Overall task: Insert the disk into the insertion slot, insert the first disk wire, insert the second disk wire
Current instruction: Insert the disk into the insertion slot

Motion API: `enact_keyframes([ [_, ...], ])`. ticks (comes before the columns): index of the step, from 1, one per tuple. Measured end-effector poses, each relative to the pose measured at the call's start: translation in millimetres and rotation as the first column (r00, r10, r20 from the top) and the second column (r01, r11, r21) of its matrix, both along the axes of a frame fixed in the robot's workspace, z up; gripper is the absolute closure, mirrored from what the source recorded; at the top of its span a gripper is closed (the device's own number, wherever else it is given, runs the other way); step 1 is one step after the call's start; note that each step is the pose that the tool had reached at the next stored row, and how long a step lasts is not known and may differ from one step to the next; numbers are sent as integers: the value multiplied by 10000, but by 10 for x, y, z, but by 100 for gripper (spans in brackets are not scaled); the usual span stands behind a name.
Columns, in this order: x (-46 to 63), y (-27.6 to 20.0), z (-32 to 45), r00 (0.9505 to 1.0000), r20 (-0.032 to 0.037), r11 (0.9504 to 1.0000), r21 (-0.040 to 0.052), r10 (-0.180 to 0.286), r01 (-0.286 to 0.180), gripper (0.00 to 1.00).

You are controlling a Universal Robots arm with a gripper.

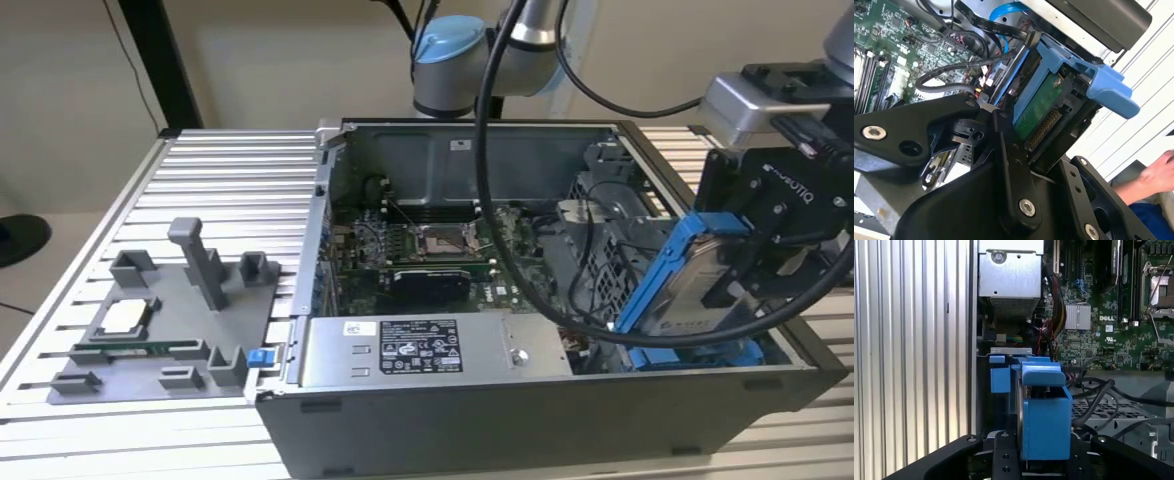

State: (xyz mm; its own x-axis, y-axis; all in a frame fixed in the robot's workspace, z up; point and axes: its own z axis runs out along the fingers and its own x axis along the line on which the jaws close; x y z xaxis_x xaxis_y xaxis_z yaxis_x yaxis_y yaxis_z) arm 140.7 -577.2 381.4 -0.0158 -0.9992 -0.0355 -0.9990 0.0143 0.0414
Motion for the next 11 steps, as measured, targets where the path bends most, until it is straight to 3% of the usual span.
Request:
enact_keyframes([
  [7, 0, 0, -92, 10000, 0, 10000, 2, 0, 0, 100],
  [11, 0, 0, -93, 10000, 0, 10000, 0, 0, 0, 100],
])
